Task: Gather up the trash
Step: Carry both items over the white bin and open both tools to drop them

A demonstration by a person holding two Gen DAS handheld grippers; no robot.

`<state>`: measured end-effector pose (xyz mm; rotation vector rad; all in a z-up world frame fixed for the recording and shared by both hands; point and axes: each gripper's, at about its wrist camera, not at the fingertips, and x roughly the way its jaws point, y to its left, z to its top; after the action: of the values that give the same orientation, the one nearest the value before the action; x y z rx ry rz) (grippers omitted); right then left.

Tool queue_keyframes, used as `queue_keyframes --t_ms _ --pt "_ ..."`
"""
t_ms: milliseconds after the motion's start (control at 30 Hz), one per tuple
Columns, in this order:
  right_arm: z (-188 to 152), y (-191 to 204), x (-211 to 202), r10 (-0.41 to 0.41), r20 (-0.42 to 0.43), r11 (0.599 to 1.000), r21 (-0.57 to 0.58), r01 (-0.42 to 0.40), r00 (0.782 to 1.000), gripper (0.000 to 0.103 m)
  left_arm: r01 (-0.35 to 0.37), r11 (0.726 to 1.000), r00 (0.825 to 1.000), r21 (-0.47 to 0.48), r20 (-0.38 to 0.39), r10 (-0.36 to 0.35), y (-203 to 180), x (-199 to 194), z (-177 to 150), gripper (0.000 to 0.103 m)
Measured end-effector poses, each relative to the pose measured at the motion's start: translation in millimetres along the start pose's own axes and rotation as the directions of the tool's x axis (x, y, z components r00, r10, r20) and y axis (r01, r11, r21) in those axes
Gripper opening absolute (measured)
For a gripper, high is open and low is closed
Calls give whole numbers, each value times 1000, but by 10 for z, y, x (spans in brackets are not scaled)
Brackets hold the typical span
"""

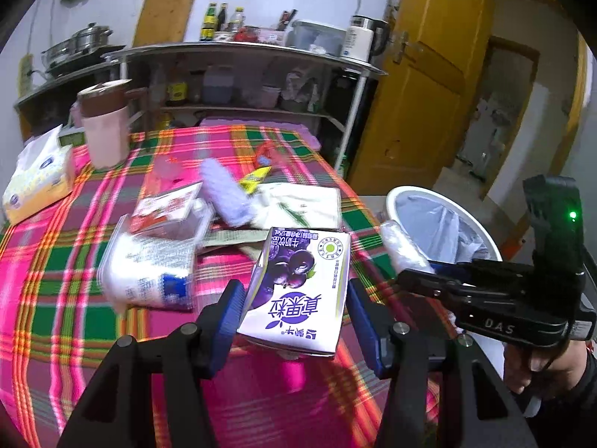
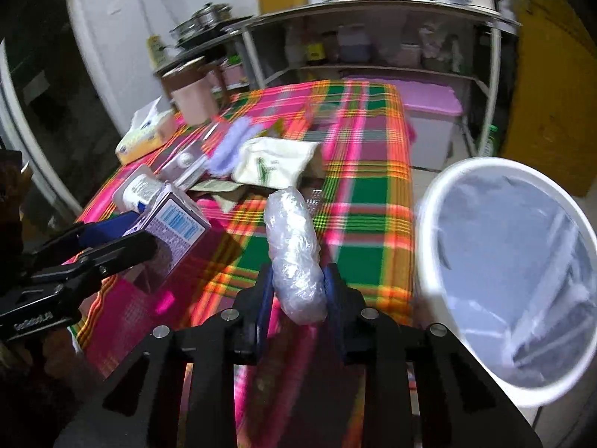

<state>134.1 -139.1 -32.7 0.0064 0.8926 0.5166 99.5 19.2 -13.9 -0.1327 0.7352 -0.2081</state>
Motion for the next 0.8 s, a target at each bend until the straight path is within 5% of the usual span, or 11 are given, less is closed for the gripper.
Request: queue_keyframes --t_ms 800 --pt "-333 -1330 -658 -244 -5 936 261 237 970 29 246 946 969 209 -84 -233 -1447 1008 529 57"
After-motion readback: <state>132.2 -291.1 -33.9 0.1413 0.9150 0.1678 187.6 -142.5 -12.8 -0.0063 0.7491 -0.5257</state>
